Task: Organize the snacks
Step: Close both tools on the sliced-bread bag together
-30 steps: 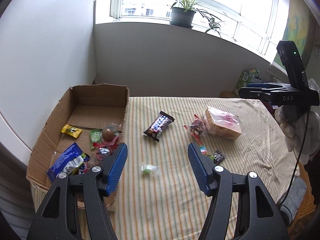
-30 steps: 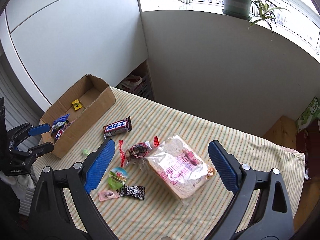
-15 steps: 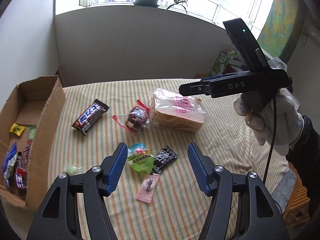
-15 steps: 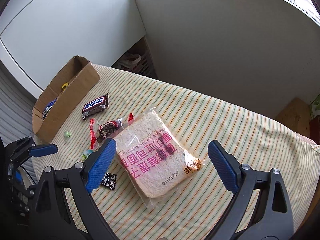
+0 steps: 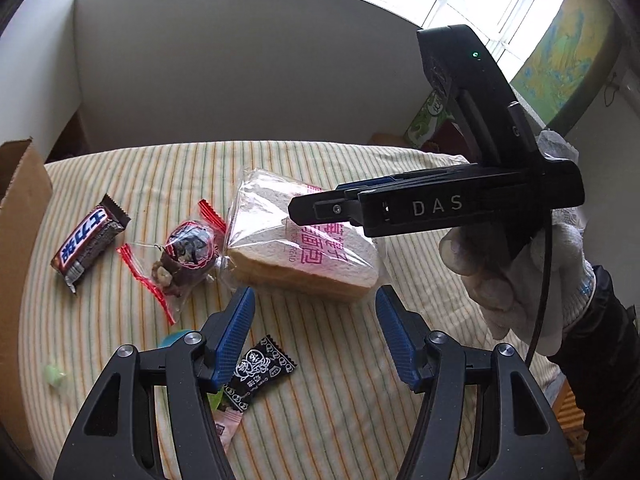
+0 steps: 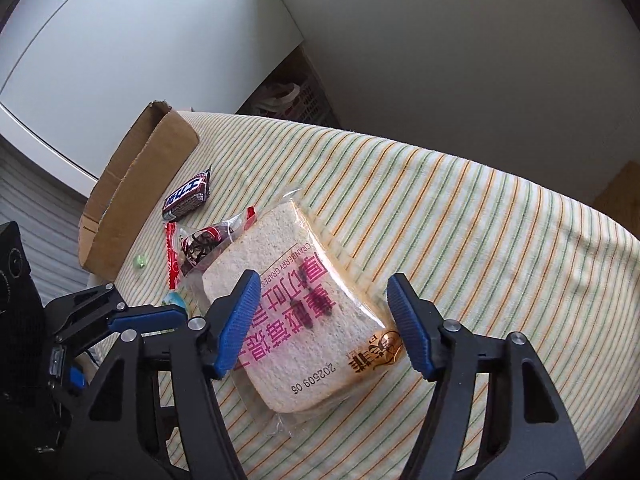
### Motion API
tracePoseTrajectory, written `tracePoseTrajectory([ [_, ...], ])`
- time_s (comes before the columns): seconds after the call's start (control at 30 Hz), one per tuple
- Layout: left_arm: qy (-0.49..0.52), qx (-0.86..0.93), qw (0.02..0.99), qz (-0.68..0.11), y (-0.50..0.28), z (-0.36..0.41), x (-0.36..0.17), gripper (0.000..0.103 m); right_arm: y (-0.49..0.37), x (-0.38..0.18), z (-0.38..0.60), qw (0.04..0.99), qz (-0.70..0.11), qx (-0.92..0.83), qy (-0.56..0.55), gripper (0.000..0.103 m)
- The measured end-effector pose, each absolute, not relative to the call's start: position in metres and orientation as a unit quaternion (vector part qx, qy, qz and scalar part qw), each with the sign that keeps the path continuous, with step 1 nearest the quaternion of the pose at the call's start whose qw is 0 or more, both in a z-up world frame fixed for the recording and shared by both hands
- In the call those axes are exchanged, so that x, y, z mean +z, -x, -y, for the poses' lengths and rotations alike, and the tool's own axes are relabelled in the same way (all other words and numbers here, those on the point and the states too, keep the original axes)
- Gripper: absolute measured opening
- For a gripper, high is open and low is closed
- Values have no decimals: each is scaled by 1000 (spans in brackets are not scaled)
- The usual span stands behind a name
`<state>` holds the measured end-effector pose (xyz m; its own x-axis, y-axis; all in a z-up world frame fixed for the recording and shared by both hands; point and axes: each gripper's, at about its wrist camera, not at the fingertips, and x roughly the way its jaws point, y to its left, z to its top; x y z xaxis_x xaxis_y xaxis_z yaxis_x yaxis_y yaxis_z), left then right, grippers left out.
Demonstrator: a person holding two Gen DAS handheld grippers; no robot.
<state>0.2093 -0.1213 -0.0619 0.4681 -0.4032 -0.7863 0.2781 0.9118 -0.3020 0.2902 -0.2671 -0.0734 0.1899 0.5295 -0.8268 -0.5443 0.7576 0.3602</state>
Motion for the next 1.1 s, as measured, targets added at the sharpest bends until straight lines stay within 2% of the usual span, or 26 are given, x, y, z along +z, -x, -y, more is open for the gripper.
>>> tracePoseTrajectory([
  [0.23,62,-203,853,-477,-214,125,-67,59,-271,-76,270,751,-551,364,-4,56],
  [0.27,59,-205,852,-478,-213,126,-68,53,-267,-76,271,750,-552,364,-5,55],
  [0.43,45,-212,853,-474,-207,128,-66,39,-257,-75,274,755,-552,354,-12,43],
  [0.63,44,-194,864,-462,-205,122,-61,37,-249,-77,266,753,-559,347,4,41],
  [0.77,61,-194,851,-484,-206,109,-73,36,-246,-79,267,751,-561,349,4,41],
  [1.03,65,-204,844,-492,-212,108,-79,40,-248,-84,276,745,-565,354,-28,45],
  [1.1,62,-208,843,-492,-213,111,-80,43,-246,-83,275,747,-563,352,-26,45],
])
